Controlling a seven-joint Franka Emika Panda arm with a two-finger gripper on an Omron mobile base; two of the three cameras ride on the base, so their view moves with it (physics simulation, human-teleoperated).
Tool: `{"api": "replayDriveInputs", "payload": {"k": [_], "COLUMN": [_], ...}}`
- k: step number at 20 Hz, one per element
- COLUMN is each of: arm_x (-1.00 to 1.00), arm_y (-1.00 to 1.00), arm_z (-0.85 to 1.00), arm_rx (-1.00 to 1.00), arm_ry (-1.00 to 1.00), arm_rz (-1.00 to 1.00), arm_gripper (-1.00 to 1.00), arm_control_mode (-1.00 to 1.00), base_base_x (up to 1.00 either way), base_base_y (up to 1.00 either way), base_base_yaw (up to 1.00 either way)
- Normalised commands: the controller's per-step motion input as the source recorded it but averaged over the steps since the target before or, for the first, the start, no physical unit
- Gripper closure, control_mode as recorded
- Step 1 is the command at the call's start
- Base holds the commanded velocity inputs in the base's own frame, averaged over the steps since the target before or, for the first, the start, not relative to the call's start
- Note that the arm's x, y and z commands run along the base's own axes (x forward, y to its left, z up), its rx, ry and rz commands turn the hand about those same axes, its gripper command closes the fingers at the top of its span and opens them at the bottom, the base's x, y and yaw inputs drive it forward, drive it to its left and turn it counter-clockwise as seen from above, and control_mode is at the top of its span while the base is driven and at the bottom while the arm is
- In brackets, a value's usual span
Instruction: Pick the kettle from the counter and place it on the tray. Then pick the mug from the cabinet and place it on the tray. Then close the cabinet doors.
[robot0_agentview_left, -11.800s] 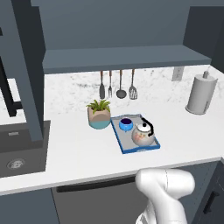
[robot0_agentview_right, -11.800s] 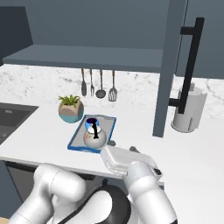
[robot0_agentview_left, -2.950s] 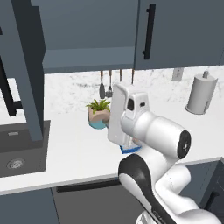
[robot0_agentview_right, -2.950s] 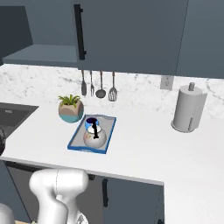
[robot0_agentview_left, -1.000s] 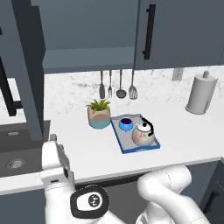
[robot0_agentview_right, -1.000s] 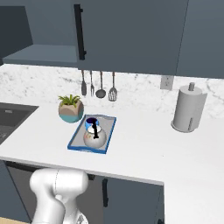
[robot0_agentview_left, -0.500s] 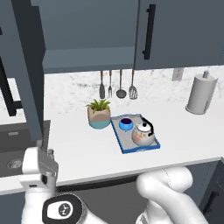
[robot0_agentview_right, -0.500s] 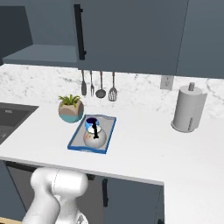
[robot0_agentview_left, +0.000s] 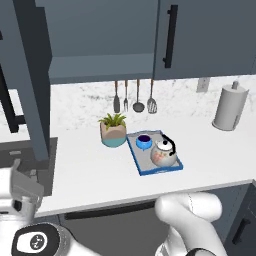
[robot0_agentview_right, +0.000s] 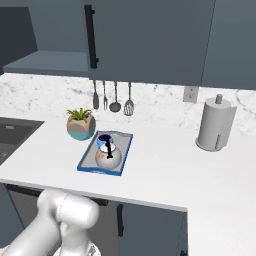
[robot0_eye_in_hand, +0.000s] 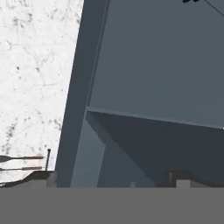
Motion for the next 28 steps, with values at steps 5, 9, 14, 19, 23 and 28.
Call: {"api": "replayDriveInputs", "payload": {"k": [5,9,14,19,23,28], "arm_x": [0.12,0.26,0.33,0.55,0.79,0.8], "arm_y": [0.48,0.23,0.02,-0.26,-0.46,-0.79], "arm_z": [0.41,0.59,0.52,0.31,0.03,-0.03], "arm_rx": [0.0,0.0,0.0,0.03,0.07,0.13], "arm_ry": [0.01,0.11,0.15,0.19,0.17,0.1], "arm_rz": [-0.14,-0.18,-0.16,-0.11,-0.08,-0.01], "arm_gripper": [-1.0,-1.0,-1.0,-1.0,-1.0,-1.0], "arm_control_mode": [-1.0,-1.0,-1.0,-1.0,-1.0,-1.0], "base_base_x": [0.0,0.0,0.0,0.0,0.0,0.0], "base_base_y": [0.0,0.0,0.0,0.0,0.0,0.0], "base_base_yaw": [0.0,0.0,0.0,0.0,0.0,0.0]}}
